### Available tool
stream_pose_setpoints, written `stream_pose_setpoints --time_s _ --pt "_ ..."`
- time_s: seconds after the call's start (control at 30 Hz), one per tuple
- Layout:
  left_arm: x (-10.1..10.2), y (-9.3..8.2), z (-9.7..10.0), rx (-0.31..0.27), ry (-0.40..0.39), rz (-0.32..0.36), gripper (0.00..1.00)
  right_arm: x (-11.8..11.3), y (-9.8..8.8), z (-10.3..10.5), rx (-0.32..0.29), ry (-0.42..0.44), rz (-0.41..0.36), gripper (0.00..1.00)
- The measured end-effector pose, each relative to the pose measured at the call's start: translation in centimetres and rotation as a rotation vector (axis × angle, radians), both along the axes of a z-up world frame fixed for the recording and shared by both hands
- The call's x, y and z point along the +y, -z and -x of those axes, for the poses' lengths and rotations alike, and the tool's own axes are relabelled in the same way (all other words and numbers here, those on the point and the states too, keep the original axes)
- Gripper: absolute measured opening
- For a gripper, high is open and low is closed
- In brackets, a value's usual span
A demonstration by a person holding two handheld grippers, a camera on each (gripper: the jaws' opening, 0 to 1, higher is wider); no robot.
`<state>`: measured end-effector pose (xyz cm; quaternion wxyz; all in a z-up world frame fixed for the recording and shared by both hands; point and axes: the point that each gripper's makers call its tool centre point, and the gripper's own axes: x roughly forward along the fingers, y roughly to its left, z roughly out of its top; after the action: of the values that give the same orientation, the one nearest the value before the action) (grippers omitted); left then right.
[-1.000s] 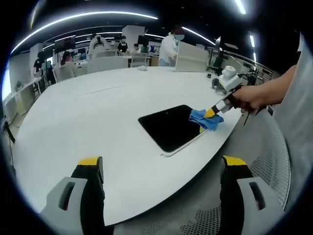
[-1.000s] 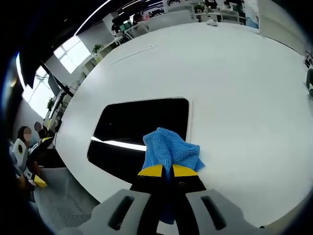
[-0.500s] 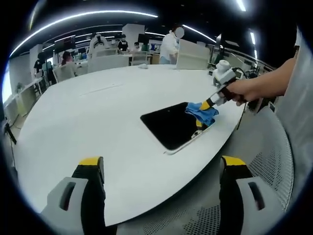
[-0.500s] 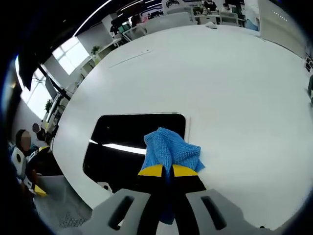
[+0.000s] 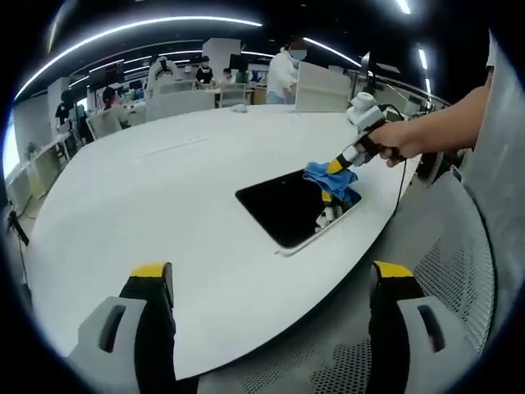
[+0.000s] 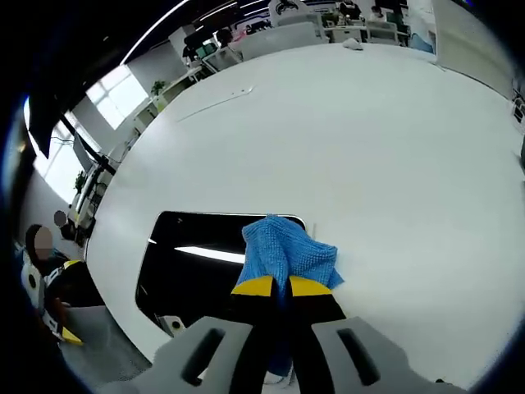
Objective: Wipe the mirror surface with the cleaning cloth until all visible marks leave the cleaned area.
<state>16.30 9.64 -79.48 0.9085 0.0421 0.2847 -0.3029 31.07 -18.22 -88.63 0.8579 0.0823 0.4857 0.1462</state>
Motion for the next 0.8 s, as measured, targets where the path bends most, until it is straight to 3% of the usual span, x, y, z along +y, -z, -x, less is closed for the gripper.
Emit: stream_pose_setpoints --time_s 0.4,0.8 --pt "0.3 0.3 -0.1 0.014 -0.007 0.01 0.99 -0.3 0.4 -2.1 -0.011 -0.009 0.019 0.0" --pt "0.0 0.2 0.1 0.02 -0.003 0.012 0.99 0.1 -0.3 -3.3 -0.025 -0.013 0.035 0.0"
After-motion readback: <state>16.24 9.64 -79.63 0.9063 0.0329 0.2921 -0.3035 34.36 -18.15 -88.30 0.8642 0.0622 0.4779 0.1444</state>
